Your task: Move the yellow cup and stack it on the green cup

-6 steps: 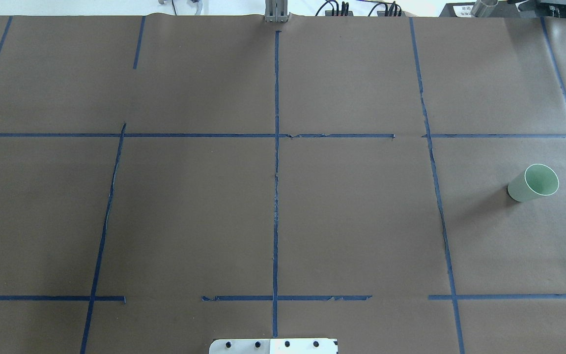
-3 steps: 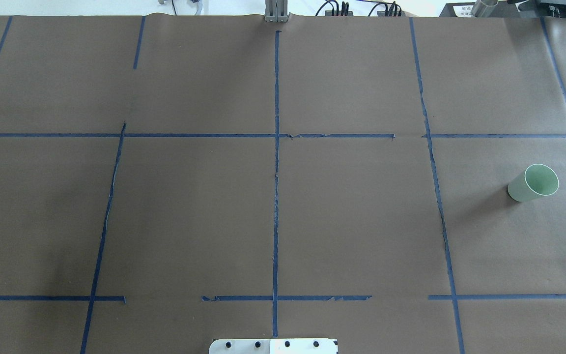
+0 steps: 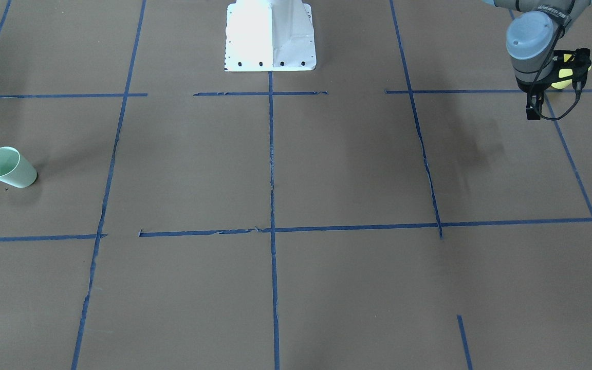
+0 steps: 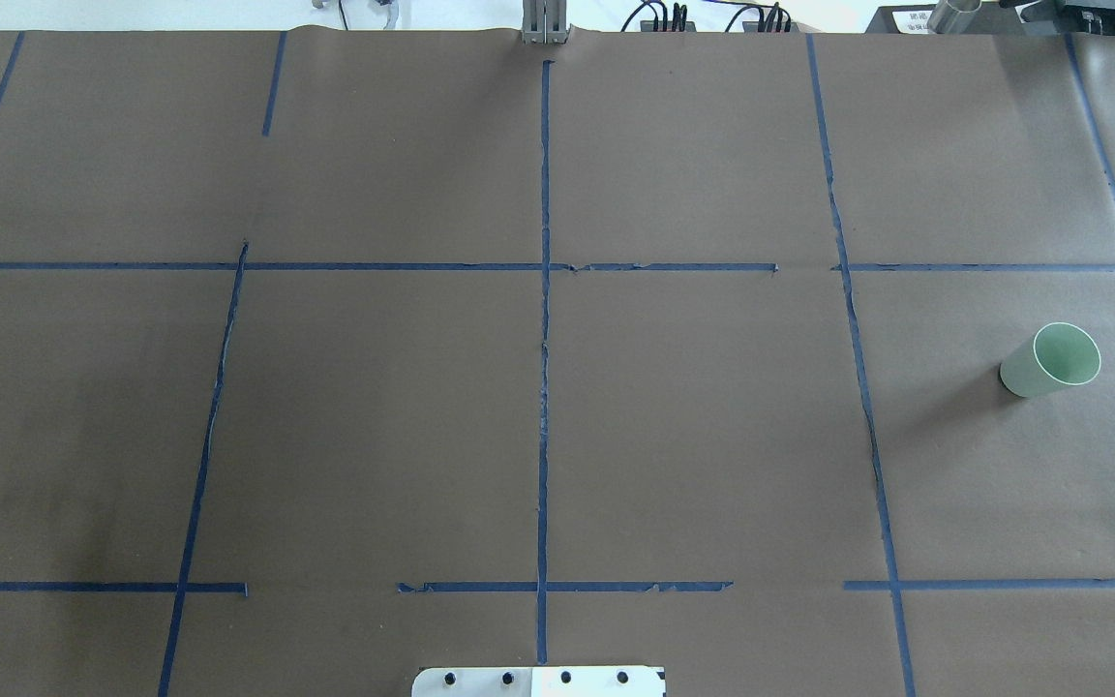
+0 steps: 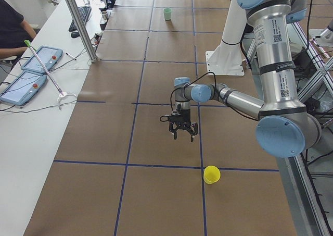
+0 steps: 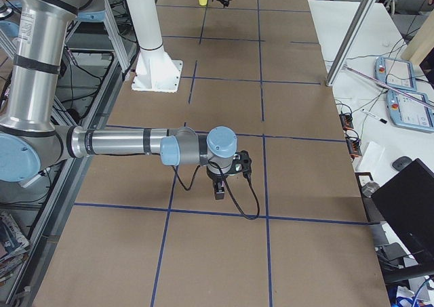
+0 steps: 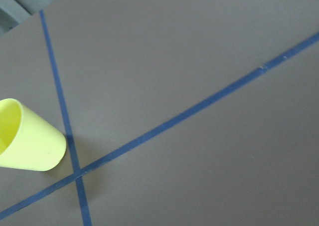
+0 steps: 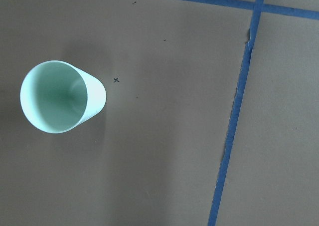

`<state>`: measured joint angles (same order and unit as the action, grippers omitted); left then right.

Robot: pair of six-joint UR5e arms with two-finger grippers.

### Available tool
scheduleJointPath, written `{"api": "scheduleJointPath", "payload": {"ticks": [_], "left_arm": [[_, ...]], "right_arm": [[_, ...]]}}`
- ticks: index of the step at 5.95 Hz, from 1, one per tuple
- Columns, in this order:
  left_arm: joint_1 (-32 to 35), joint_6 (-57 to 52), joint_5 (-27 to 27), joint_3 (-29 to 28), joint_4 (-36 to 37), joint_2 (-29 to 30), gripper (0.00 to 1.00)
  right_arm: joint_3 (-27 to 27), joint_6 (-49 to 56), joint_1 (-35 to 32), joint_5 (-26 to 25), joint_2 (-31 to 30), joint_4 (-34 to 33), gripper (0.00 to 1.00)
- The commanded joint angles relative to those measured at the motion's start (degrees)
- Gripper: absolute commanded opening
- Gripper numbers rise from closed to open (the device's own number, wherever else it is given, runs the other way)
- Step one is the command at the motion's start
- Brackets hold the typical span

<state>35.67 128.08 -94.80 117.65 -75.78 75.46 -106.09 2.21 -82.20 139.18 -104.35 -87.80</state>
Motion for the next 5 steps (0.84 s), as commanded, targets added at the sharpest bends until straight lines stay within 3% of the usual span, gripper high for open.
{"api": "scheduleJointPath", "payload": {"ticks": [1, 3, 5], "left_arm": [[-4.09, 13.37, 2.69, -2.06, 6.60, -1.54, 1.00], [-12.17, 29.09, 4.10, -9.77, 7.75, -1.99, 1.00], [-18.07, 38.97, 3.84, -11.56, 9.67, -2.25, 1.00]], "right_arm": [[-0.08, -0.01, 0.98, 0.74, -0.85, 0.00, 1.00], [-0.08, -0.01, 1.42, 0.74, -0.85, 0.00, 1.00], [-0.43, 0.07, 1.43, 0.83, -1.38, 0.09, 1.00]]}}
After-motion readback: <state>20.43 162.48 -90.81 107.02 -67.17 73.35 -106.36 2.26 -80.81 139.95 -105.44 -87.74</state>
